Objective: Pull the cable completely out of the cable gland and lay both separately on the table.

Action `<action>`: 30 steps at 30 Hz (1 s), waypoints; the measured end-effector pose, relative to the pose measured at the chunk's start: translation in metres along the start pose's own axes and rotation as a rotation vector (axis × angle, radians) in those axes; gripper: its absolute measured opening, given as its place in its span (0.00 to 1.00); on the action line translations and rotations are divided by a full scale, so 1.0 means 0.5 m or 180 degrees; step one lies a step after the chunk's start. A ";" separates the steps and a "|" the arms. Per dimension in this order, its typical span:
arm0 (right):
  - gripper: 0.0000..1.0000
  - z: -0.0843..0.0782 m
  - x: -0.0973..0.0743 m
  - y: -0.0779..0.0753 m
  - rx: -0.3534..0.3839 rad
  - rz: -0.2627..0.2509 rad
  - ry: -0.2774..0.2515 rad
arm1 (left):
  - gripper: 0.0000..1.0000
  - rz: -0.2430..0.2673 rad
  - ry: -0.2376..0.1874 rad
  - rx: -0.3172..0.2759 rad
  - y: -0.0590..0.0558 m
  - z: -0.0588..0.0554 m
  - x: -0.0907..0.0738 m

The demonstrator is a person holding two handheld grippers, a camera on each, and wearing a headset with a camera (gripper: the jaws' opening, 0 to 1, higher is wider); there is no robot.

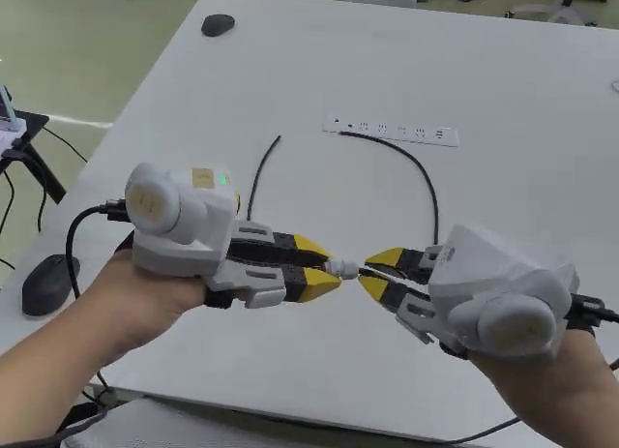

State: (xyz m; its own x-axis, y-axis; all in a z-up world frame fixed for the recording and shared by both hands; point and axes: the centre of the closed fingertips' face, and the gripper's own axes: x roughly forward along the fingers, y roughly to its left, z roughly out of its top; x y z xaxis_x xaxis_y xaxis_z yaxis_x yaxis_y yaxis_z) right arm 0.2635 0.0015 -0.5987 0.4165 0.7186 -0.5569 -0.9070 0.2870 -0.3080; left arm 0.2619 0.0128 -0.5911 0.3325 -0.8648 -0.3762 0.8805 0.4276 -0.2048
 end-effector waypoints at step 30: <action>0.00 -0.034 -0.006 -0.021 -0.0001 -0.0058 0.0041 | 0.15 0.0063 0.0024 0.0097 0.000 0.004 0.012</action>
State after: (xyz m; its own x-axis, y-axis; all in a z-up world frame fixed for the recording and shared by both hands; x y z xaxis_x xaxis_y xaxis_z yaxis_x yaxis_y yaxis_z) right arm 0.2728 -0.0141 -0.6070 0.4337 0.7050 -0.5611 -0.8993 0.2997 -0.3185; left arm 0.2646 0.0070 -0.5918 0.3475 -0.8543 -0.3866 0.8837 0.4362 -0.1696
